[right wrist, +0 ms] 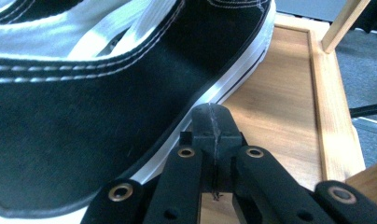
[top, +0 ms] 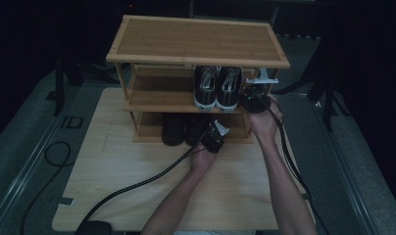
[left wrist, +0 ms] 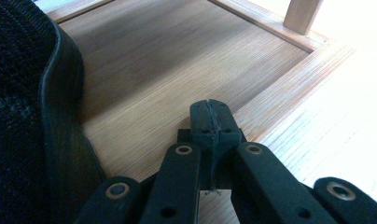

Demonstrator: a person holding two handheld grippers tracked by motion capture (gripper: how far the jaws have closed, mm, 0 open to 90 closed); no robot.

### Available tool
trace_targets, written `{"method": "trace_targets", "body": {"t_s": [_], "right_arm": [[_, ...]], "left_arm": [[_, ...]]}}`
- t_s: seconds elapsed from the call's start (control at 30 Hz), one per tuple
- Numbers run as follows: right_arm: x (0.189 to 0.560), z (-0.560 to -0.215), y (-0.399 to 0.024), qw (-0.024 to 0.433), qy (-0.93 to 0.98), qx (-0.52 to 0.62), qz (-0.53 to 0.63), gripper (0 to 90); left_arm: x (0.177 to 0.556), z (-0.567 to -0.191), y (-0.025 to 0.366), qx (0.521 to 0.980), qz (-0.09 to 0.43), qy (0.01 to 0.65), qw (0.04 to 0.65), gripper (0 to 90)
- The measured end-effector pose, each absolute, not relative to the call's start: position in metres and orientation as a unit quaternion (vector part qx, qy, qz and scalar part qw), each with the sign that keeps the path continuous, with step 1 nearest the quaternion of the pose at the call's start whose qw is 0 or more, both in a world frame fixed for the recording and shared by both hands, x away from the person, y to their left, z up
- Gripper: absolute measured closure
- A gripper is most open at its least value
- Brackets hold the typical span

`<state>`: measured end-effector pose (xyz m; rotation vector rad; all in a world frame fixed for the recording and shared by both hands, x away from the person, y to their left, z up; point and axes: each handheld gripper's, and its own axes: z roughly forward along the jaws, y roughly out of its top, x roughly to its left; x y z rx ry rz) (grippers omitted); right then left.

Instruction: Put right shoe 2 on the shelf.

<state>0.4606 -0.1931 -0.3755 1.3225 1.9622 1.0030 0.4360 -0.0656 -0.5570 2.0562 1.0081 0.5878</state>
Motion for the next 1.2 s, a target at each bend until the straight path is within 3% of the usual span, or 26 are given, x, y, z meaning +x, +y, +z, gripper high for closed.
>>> {"method": "trace_targets", "body": {"t_s": [0.37,0.73,0.9,1.2], "right_arm": [[0.457,-0.377,-0.195,0.285,0.730,0.497,0.373,90.0],[0.402,-0.379,-0.201,0.276,0.748,0.468,0.381,90.0],[0.379,-0.393,-0.202,0.275,0.762,0.458,0.365,90.0],[0.377,-0.434,-0.215,0.241,0.766,0.489,0.340,90.0]], "left_arm": [[0.437,-0.557,-0.064,0.806,0.225,0.391,0.383,90.0],[0.437,-0.557,-0.064,0.806,0.224,0.392,0.383,90.0],[0.437,-0.557,-0.064,0.805,0.225,0.394,0.383,90.0],[0.437,-0.557,-0.064,0.806,0.223,0.391,0.386,90.0]]}}
